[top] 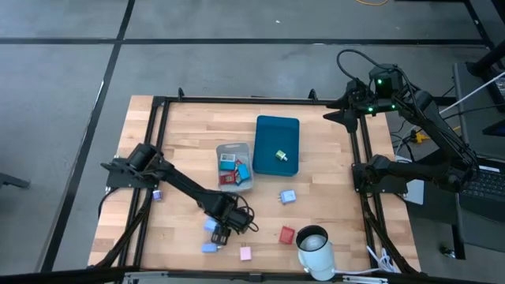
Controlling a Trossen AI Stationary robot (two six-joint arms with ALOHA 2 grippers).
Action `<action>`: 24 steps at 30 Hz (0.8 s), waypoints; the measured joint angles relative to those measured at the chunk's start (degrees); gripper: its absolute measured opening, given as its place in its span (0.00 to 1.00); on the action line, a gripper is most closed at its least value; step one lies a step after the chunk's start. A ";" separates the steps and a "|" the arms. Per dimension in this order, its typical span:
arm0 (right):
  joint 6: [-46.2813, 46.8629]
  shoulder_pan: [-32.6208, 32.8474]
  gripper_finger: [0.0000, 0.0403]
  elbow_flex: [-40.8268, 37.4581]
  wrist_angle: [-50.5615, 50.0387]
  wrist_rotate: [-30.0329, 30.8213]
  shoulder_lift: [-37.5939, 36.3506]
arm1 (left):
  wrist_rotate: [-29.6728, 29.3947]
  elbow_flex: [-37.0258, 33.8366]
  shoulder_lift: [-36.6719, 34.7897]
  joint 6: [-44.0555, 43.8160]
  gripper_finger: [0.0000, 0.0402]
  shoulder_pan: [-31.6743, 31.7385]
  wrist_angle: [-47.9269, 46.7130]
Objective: Pick & Place Office items
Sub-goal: Put the green charger adapter into the blue bin
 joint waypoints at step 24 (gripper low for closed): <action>4.40 -0.02 0.70 0.00 12.94 -3.43 0.01 | -4.53 1.31 -15.44 -0.39 0.36 17.40 7.66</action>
